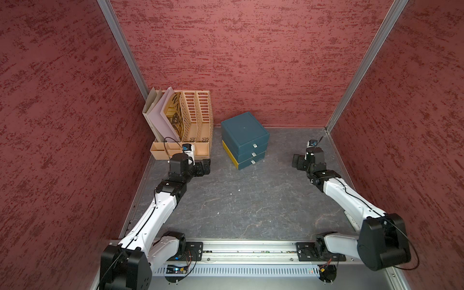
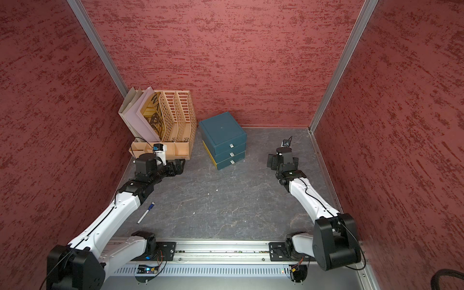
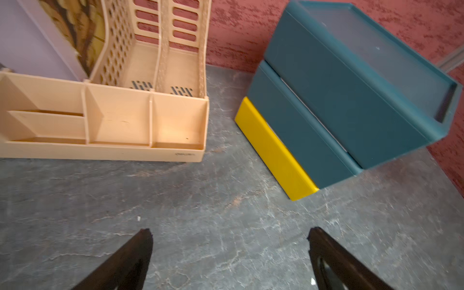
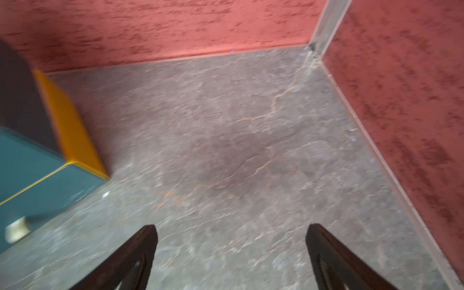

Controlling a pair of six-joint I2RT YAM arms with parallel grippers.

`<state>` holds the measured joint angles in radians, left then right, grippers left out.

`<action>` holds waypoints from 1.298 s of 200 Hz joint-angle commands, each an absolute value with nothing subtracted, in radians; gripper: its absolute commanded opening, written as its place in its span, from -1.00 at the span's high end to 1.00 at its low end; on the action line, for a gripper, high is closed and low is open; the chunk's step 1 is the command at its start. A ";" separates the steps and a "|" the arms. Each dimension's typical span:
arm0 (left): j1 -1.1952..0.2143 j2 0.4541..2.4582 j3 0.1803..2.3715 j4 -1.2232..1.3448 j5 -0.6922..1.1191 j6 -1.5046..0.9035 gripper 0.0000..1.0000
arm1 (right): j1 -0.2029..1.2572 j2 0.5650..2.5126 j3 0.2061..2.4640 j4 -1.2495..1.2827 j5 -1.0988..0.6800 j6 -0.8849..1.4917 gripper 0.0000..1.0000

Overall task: Place the transparent tape into the drawer according to color
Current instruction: Reset both arms

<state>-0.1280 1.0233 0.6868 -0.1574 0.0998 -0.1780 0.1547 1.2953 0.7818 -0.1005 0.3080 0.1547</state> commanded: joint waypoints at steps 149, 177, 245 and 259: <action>0.103 1.525 0.343 0.961 0.177 -0.032 -0.99 | 0.088 1.502 0.436 0.803 0.221 -0.028 -0.97; 0.074 1.530 0.371 0.902 0.134 -0.006 -0.99 | 0.045 1.515 0.417 0.834 0.120 -0.001 -0.97; 0.101 1.529 0.308 1.021 0.141 -0.037 -0.99 | 0.046 1.552 0.346 1.002 0.195 0.015 -0.97; 0.123 1.532 0.305 1.030 0.166 -0.057 -0.99 | 0.046 1.549 0.348 0.993 0.190 0.016 -0.97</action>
